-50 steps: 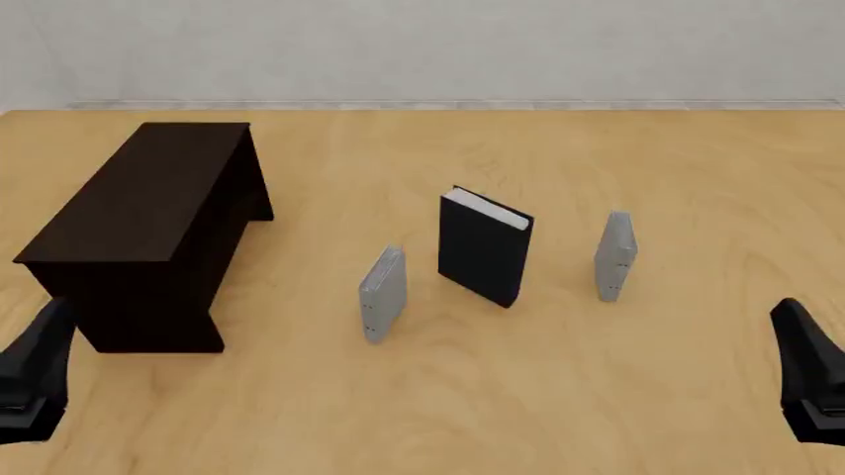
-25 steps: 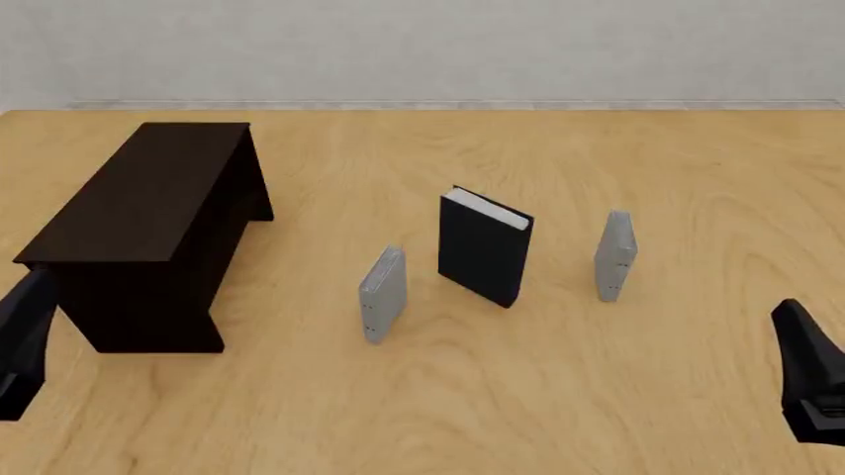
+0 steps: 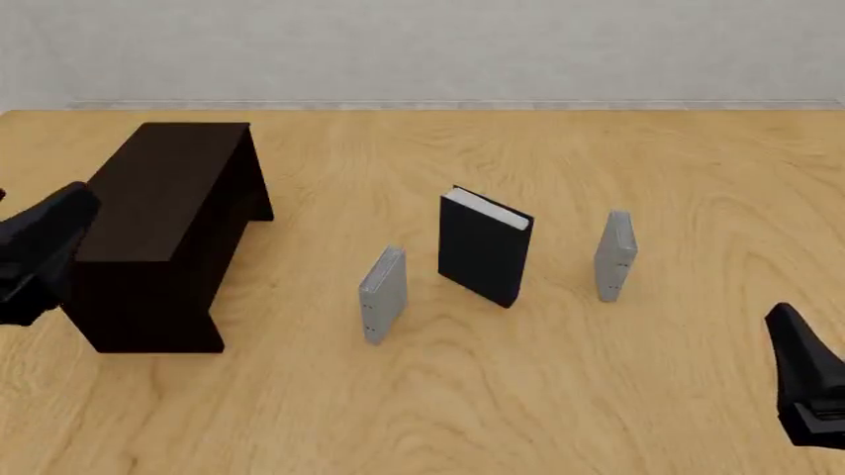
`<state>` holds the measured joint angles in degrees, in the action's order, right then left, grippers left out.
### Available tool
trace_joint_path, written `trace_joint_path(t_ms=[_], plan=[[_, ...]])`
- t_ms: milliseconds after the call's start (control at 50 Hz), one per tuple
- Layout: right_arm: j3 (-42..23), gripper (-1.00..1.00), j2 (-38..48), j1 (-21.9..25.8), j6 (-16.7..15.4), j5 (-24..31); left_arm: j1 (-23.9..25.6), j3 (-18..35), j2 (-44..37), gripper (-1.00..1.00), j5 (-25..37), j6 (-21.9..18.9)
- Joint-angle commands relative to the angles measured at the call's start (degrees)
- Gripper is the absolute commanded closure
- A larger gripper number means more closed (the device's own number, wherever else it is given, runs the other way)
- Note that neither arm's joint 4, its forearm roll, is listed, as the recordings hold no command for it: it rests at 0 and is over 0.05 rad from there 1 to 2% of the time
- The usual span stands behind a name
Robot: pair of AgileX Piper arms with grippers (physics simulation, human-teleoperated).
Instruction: Pick up the book in the middle and place it on the cabinet shelf.
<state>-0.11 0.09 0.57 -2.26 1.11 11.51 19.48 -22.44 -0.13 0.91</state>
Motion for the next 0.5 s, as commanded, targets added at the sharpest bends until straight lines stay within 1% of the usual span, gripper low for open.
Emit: trace_joint_path(t_ms=[20, 40, 60, 100, 120, 160, 220, 260, 300, 320, 340, 360, 500], plan=[[0.1, -1.00, -0.1, 0.2, 0.3, -0.1, 6.6, 5.2, -15.1, -1.00, -6.2, -0.4], [0.1, -1.00, -0.1, 0.3, 0.3, -0.1, 6.8, 5.6, -16.3, -1.00, -6.3, -1.3], [0.1, -1.00, -0.1, 0.3, 0.3, -0.1, 6.8, 5.6, -16.3, -1.00, -6.3, -1.3], [0.1, -1.00, -0.1, 0.3, 0.3, -0.1, 7.9, 6.7, -19.4, -1.00, -7.9, 1.3], [0.1, -1.00, -0.1, 0.3, 0.3, -0.1, 7.9, 6.7, -19.4, -1.00, -7.9, 1.3], [0.1, -1.00, -0.1, 0.3, 0.3, -0.1, 8.3, 7.5, -21.7, -1.00, -8.5, 2.7], [0.0, -1.00, -0.1, 0.8, 1.0, -0.3, 8.6, 8.1, -23.2, -1.00, -9.7, 2.2], [-0.1, -1.00, -0.1, 1.2, 0.5, -0.2, 10.0, 7.9, -25.6, -1.00, -11.4, 5.2], [0.0, -1.00, -0.1, 1.2, 0.6, -0.2, 10.3, 8.1, -25.9, -1.00, -11.4, 4.5], [0.1, -1.00, -0.1, 1.2, 0.9, -0.3, 10.6, 7.9, -27.7, -1.00, -12.5, 4.8], [0.1, -1.00, -0.1, 1.2, 0.8, -0.3, 10.8, 7.9, -28.4, -1.00, -13.0, 6.2], [0.0, -1.00, -0.1, 1.3, 0.7, -0.4, 10.6, 8.0, -28.6, -1.00, -13.6, 6.4], [0.1, -1.00, -0.1, 1.5, 0.6, -0.6, 13.8, 10.5, -33.4, -1.00, -15.4, 5.0]])
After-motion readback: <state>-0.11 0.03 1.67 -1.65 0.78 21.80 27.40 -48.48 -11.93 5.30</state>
